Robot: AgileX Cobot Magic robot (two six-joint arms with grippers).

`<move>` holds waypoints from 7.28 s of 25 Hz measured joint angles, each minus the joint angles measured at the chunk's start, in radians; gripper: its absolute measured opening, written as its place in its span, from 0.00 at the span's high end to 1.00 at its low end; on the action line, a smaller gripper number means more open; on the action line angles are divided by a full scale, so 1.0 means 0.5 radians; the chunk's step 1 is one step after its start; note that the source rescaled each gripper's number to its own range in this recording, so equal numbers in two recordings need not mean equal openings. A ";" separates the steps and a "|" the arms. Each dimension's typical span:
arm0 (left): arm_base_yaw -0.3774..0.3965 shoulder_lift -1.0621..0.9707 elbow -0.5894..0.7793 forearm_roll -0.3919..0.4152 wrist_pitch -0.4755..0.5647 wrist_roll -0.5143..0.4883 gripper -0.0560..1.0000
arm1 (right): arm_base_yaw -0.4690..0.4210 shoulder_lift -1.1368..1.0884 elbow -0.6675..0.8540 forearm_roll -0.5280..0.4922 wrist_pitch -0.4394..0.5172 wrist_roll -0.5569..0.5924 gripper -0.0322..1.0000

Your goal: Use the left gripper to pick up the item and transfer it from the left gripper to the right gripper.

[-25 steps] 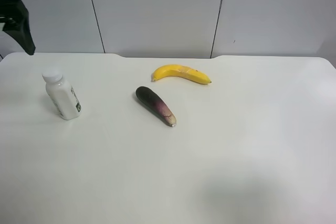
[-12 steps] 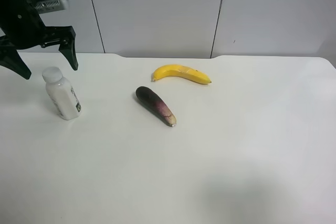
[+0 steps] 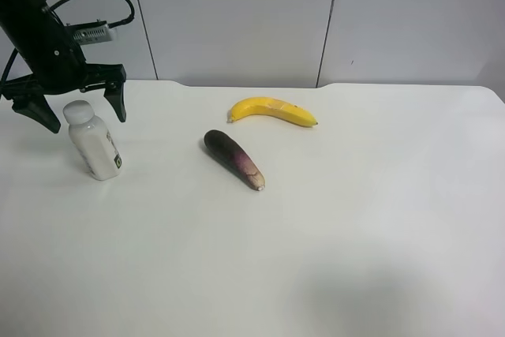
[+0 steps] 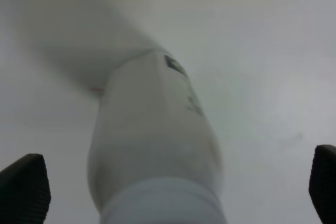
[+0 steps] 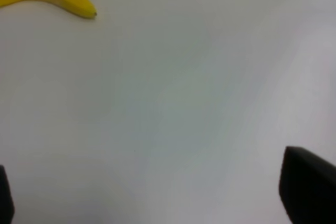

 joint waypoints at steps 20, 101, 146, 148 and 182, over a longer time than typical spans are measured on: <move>0.000 0.089 0.000 0.059 0.086 0.068 0.91 | 0.000 0.000 0.000 0.000 0.000 0.000 0.00; -0.735 -0.285 0.000 -1.695 0.392 1.086 0.91 | 1.194 2.343 -0.829 0.433 -0.653 -1.007 0.00; -0.735 -0.295 0.000 -1.826 0.415 1.329 0.54 | 1.228 2.696 -0.913 0.681 -0.820 -1.350 0.95; -0.732 -0.297 0.000 -1.799 0.413 1.324 0.20 | 1.228 2.700 -0.913 0.679 -0.803 -1.357 0.95; 0.148 -1.215 -0.129 -0.927 0.412 1.335 0.13 | 1.228 2.703 -0.913 0.665 -0.782 -1.361 0.95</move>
